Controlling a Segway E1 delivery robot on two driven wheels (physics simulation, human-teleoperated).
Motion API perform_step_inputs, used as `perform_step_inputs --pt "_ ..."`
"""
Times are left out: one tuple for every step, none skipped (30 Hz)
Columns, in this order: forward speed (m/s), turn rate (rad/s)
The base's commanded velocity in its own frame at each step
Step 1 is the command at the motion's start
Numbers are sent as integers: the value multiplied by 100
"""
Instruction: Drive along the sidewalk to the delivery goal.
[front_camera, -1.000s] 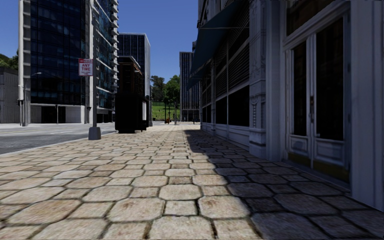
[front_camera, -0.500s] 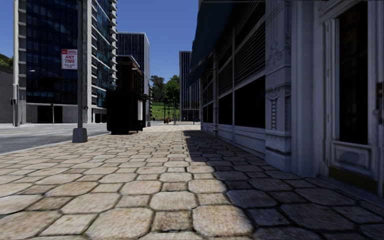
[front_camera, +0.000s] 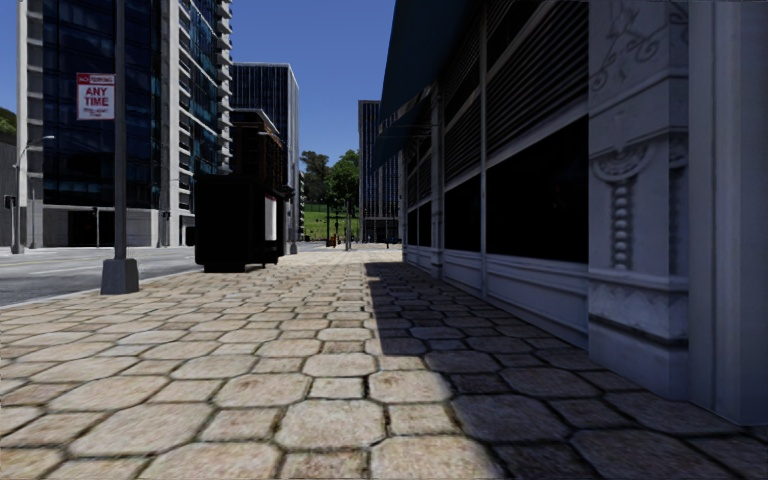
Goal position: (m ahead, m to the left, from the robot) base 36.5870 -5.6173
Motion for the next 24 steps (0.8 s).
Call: perform_step_inputs --pt "200 0" --pt "200 0" --pt "200 0" --pt "200 0" --pt "200 0" --pt "200 0" --pt "200 0" --pt "200 0" --pt "200 0" --pt "200 0" --pt "200 0" --pt "200 0" --pt "200 0" --pt "200 0" --pt "200 0" --pt "200 0" --pt "200 0" --pt "200 0" --pt "200 0" --pt "200 0" --pt "200 0" --pt "200 0" --pt "200 0" --pt "200 0"
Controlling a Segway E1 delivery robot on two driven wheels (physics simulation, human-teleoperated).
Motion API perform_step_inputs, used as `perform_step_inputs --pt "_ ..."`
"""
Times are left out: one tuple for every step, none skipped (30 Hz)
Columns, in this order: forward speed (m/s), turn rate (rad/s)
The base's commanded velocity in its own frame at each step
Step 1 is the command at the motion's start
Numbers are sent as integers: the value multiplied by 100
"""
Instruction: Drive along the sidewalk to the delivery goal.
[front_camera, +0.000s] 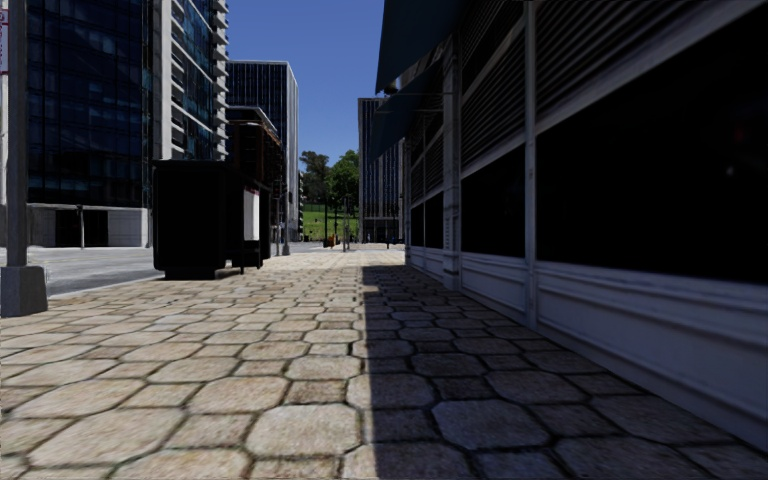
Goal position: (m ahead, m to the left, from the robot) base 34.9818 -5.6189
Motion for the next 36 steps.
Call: perform_step_inputs --pt "200 0" --pt "200 0" --pt "200 0" --pt "200 0" --pt "200 0" --pt "200 0" --pt "200 0" --pt "200 0" --pt "200 0" --pt "200 0" --pt "200 0" --pt "200 0" --pt "200 0" --pt "200 0" --pt "200 0" --pt "200 0" --pt "200 0" --pt "200 0" --pt "200 0" --pt "200 0" --pt "200 0" --pt "200 0" --pt "200 0" --pt "200 0" --pt "200 0" --pt "200 0" --pt "200 0" --pt "200 0" --pt "200 0" --pt "200 0" --pt "200 0" --pt "200 0" --pt "200 0" --pt "200 0" --pt "200 0" --pt "200 0"
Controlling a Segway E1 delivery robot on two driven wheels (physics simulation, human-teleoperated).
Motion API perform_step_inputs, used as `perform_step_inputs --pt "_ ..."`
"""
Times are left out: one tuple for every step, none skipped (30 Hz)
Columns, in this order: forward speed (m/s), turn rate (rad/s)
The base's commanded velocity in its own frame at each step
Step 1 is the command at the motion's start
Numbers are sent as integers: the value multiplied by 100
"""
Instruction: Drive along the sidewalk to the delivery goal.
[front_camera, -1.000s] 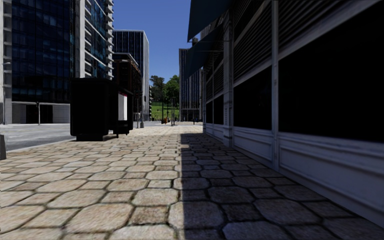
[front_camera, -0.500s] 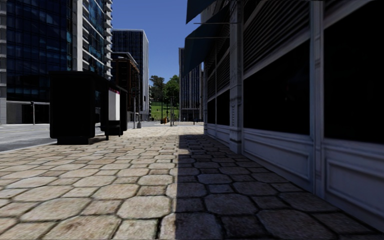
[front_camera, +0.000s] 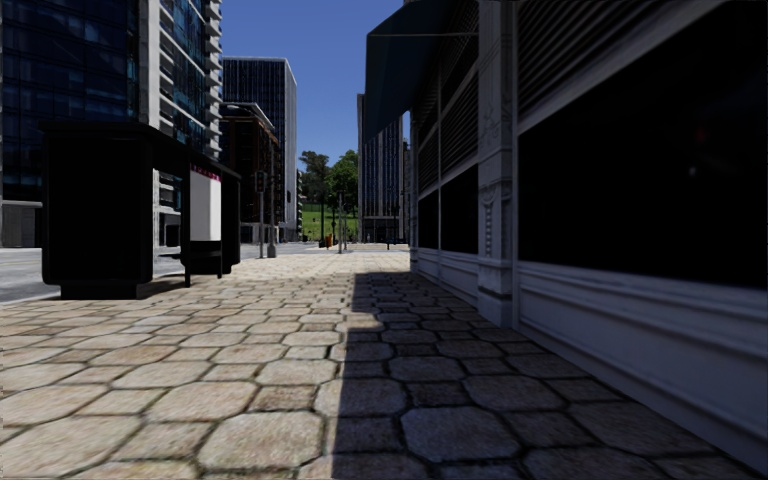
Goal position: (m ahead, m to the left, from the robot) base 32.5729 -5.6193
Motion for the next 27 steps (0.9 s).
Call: perform_step_inputs --pt "200 0" --pt "200 0" --pt "200 0" --pt "200 0" --pt "200 0" --pt "200 0" --pt "200 0" --pt "200 0" --pt "200 0" --pt "200 0" --pt "200 0" --pt "200 0" --pt "200 0" --pt "200 0" --pt "200 0" --pt "200 0" --pt "200 0" --pt "200 0" --pt "200 0" --pt "200 0" --pt "200 0" --pt "200 0" --pt "200 0" --pt "200 0" --pt "200 0" --pt "200 0" --pt "200 0"
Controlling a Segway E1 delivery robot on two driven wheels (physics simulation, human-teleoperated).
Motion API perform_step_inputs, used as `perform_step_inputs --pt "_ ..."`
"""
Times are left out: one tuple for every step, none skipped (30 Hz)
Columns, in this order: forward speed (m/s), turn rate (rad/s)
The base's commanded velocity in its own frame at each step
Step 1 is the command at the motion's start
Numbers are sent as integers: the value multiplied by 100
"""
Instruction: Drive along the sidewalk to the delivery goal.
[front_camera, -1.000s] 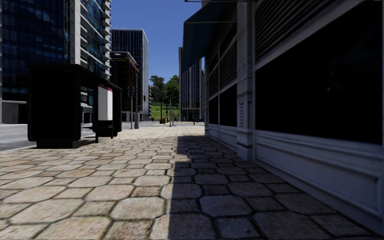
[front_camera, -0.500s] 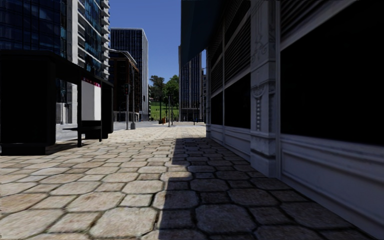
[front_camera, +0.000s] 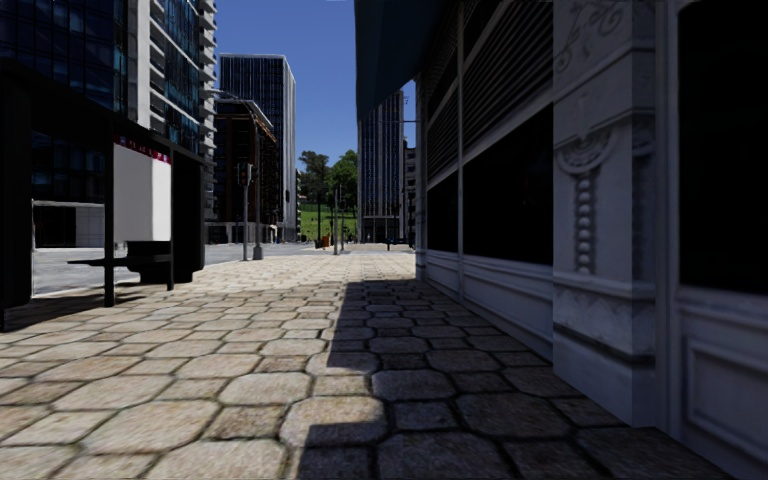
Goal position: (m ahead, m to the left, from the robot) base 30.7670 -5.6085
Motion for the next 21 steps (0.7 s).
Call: perform_step_inputs --pt "200 0" --pt "200 0" --pt "200 0" --pt "200 0" --pt "200 0" --pt "200 0" --pt "200 0" --pt "200 0" --pt "200 0" --pt "200 0" --pt "200 0" --pt "200 0" --pt "200 0" --pt "200 0" --pt "200 0" --pt "200 0" --pt "200 0" --pt "200 0" --pt "200 0" --pt "200 0" --pt "200 0"
